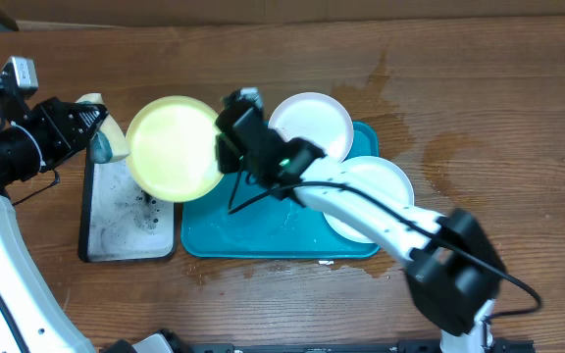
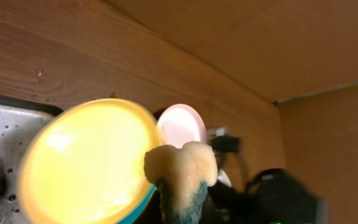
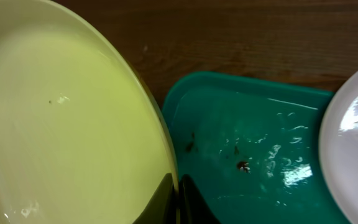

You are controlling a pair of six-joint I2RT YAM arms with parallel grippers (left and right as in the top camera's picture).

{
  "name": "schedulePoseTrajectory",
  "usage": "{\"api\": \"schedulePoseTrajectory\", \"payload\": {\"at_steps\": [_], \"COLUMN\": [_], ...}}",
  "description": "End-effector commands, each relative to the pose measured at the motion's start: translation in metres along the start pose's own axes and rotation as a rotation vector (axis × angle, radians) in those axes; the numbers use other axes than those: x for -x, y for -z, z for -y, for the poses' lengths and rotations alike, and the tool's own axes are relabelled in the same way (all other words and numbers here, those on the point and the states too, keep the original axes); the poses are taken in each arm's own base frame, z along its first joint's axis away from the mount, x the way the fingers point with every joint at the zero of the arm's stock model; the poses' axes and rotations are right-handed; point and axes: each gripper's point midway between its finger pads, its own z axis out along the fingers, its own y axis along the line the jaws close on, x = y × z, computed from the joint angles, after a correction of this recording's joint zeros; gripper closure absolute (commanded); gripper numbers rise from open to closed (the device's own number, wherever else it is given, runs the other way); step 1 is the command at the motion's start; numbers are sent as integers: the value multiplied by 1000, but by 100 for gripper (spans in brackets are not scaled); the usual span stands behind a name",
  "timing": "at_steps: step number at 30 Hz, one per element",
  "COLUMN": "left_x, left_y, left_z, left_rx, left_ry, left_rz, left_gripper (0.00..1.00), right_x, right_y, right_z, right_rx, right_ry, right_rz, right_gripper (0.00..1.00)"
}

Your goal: Clean dirty plates on tray and stack at the side

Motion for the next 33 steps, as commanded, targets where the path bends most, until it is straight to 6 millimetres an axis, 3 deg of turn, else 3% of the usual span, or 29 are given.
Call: {"api": "schedulePoseTrajectory", "payload": {"at_steps": [1, 9, 17, 24, 28, 33], "left_x": [4, 3, 2, 5, 5, 6], "left_y": [5, 5, 7, 8, 8, 8], "left_z": [10, 17, 31, 36, 36, 36], "left_rx": [-34, -75, -159, -185, -185, -185], "left_ry": [10, 10, 4, -12, -15, -17], "left_rz": [12, 8, 1, 9, 11, 12], "left_gripper": [96, 96, 96, 96, 96, 96], "right_x": [-5, 6, 20, 5, 19, 47], "right_y": [-18, -13, -5, -20, -10, 15], "right_z": [-17, -55, -85, -109, -114, -118], "right_rx": [-22, 8, -86, -132, -283, -361], "right_ry": [54, 158, 480, 797, 939, 921], "right_rz": [68, 222, 433, 505, 625, 758], "right_gripper": [96, 96, 96, 96, 96, 96]}}
